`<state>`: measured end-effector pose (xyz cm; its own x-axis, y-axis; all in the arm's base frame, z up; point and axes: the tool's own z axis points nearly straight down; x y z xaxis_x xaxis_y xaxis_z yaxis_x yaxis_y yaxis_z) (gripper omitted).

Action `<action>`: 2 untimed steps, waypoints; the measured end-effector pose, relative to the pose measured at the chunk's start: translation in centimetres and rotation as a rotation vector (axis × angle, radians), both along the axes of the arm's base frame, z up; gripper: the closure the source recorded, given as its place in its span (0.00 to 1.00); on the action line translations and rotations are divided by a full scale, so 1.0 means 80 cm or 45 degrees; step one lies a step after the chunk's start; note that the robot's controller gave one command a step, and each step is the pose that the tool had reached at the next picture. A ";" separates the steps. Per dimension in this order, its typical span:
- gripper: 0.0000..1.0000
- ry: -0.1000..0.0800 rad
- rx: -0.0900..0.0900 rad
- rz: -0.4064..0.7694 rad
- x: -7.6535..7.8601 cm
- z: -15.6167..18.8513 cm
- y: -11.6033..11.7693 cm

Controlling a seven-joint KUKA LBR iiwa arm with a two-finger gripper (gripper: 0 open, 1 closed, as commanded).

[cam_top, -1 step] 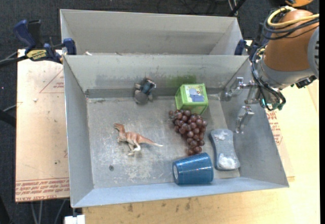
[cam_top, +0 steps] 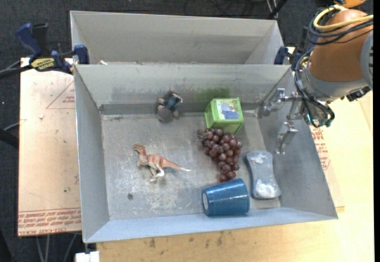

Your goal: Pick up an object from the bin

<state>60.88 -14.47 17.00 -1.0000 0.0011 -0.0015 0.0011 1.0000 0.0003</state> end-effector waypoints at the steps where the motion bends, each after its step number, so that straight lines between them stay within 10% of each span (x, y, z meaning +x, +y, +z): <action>1: 1.00 -0.006 -0.002 0.368 -0.002 -0.119 0.014; 2: 1.00 -0.006 -0.002 0.369 -0.002 -0.119 0.014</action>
Offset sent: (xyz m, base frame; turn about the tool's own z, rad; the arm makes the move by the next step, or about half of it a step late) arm 0.0000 0.0000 0.0000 0.0000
